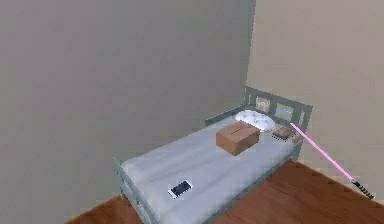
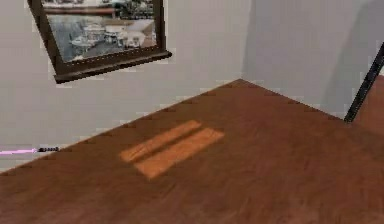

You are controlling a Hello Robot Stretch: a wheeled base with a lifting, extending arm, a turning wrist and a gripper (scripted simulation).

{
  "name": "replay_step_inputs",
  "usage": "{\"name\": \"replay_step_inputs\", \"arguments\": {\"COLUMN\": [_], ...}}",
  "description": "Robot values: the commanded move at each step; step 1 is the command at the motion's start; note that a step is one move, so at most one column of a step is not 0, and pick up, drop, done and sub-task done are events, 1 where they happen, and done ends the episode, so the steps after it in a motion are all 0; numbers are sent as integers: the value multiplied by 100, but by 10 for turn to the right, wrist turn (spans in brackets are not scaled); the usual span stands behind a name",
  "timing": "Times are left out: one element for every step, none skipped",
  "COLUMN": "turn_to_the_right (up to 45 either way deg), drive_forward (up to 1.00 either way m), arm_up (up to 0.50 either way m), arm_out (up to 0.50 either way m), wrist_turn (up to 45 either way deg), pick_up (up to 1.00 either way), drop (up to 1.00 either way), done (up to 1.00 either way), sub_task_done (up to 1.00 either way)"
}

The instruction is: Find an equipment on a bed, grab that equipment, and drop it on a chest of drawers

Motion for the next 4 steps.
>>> {"name": "replay_step_inputs", "arguments": {"turn_to_the_right": [0,-450,-450,0], "drive_forward": [15,0,0,0], "arm_up": [0,0,0,46], "arm_out": [0,0,0,0], "wrist_turn": [0,0,0,0], "pick_up": [0,0,0,0], "drop": [0,0,0,0], "done": [0,0,0,0], "sub_task_done": [0,0,0,0]}}
